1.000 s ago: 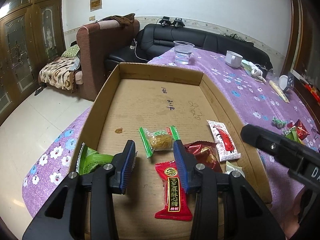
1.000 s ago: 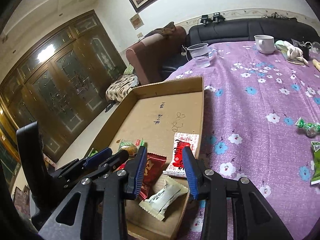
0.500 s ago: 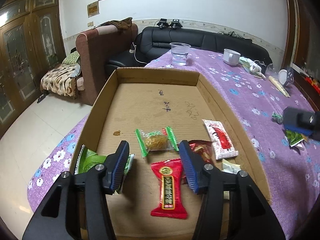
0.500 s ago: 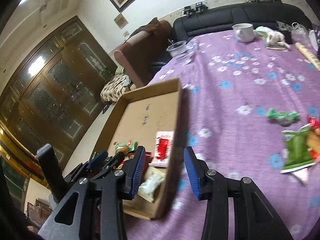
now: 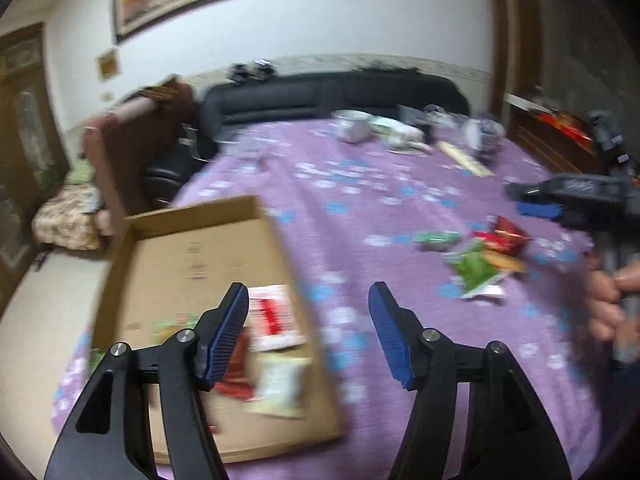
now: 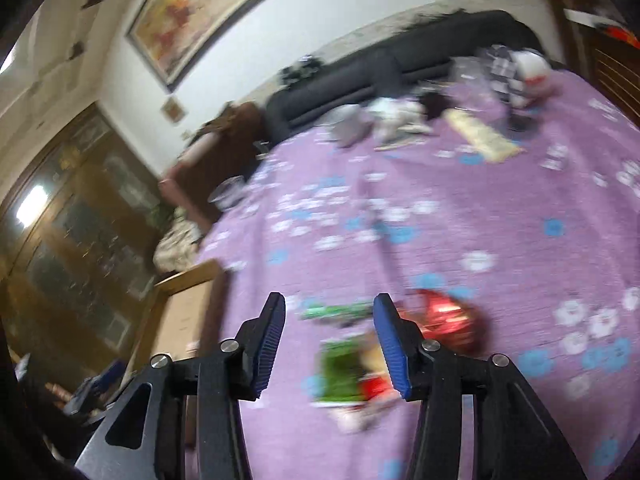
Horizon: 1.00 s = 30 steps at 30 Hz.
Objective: Organize snacks
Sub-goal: 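Move both grippers back to the snacks on the table, then grasp the green snack bag with the left gripper while the right grasps the dark red chip bag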
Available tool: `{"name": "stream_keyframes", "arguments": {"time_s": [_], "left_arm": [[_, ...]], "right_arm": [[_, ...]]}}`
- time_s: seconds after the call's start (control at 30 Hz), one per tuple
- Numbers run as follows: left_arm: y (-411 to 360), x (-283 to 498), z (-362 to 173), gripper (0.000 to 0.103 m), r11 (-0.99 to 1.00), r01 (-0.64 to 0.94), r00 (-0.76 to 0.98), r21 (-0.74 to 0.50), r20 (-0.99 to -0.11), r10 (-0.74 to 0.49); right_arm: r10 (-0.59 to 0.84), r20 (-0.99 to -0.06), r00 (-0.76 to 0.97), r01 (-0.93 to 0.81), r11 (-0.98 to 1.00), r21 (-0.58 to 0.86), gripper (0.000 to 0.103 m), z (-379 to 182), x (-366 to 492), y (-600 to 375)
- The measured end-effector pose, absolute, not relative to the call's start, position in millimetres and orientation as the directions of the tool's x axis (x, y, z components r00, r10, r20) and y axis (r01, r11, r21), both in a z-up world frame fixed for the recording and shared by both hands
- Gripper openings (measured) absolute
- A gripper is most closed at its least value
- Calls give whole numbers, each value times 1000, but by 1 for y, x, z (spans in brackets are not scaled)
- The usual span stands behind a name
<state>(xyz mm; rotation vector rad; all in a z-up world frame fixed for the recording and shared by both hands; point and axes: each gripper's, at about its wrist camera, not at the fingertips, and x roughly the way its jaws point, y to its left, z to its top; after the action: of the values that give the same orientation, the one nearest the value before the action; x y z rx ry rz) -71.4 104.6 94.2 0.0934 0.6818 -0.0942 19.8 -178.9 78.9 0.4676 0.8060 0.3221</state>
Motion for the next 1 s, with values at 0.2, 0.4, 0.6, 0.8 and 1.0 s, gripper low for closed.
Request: {"name": "stream_keyframes", "arguments": {"time_s": [0.2, 0.4, 0.6, 0.8, 1.0], "left_arm": [[44, -39, 84, 61, 941, 303, 600, -152, -736, -313], [5, 0, 68, 61, 915, 299, 490, -271, -779, -391], [-14, 22, 53, 61, 919, 287, 447, -270, -811, -378], [-21, 38, 29, 61, 934, 264, 444, -240, -830, -338], [-6, 38, 17, 36, 938, 258, 486, -233, -808, -334]], "right_arm": [[413, -646, 642, -32, 856, 515, 52, 60, 31, -210], [419, -650, 634, -10, 845, 535, 60, 51, 31, -224], [415, -665, 622, 0, 848, 529, 60, 46, 36, -220], [435, -656, 617, 5, 831, 556, 60, 44, 37, -223], [428, -672, 604, 3, 842, 539, 60, 41, 38, -219]]}}
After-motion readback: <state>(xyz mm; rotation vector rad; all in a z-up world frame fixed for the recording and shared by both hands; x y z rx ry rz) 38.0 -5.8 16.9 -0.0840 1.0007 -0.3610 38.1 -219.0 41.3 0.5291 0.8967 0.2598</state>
